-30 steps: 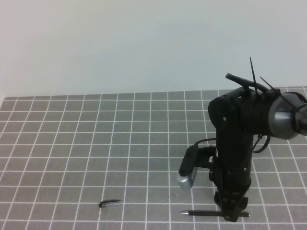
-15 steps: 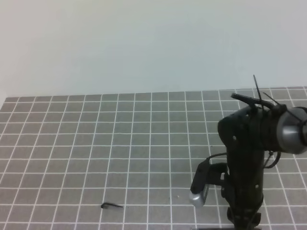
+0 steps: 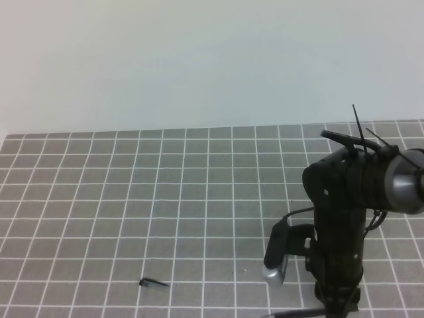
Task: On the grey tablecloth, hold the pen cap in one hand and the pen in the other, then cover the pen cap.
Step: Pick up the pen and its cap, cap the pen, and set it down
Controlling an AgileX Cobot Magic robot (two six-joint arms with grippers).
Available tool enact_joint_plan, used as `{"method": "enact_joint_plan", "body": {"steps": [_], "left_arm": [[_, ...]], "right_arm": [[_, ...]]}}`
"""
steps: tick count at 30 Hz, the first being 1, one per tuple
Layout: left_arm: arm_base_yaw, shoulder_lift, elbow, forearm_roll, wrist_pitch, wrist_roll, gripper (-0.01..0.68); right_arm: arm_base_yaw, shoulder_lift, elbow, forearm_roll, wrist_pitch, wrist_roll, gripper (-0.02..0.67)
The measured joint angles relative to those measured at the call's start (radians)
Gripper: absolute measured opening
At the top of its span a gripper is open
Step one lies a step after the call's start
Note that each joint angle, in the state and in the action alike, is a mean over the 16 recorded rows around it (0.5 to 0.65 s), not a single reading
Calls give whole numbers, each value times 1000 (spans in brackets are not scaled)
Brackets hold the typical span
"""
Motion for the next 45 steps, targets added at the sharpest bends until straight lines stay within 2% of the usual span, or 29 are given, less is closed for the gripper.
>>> {"method": "enact_joint_plan", "body": {"steps": [7, 12, 21, 28, 34, 40, 45], "left_arm": [[0, 0, 0, 0, 0, 0, -3], [0, 0, 0, 0, 0, 0, -3], [0, 1, -26, 38, 64, -7, -3], [-1, 51, -121, 86, 283, 56, -3], [-2, 159, -247, -18, 569, 301, -3], [-11, 303, -340, -306, 816, 686, -3], [-30, 430, -376, -518, 942, 954, -3]], "right_arm": [[0, 0, -1, -5, -3, -4, 111], [0, -4, -12, -24, 12, -8, 66], [0, -33, -89, -106, 87, -48, 54], [0, -56, -166, -158, 144, -83, 53], [0, -61, -199, -171, 166, -106, 53], [0, -61, -202, -178, 165, -128, 53], [0, -61, -202, -178, 140, -138, 53]]}}
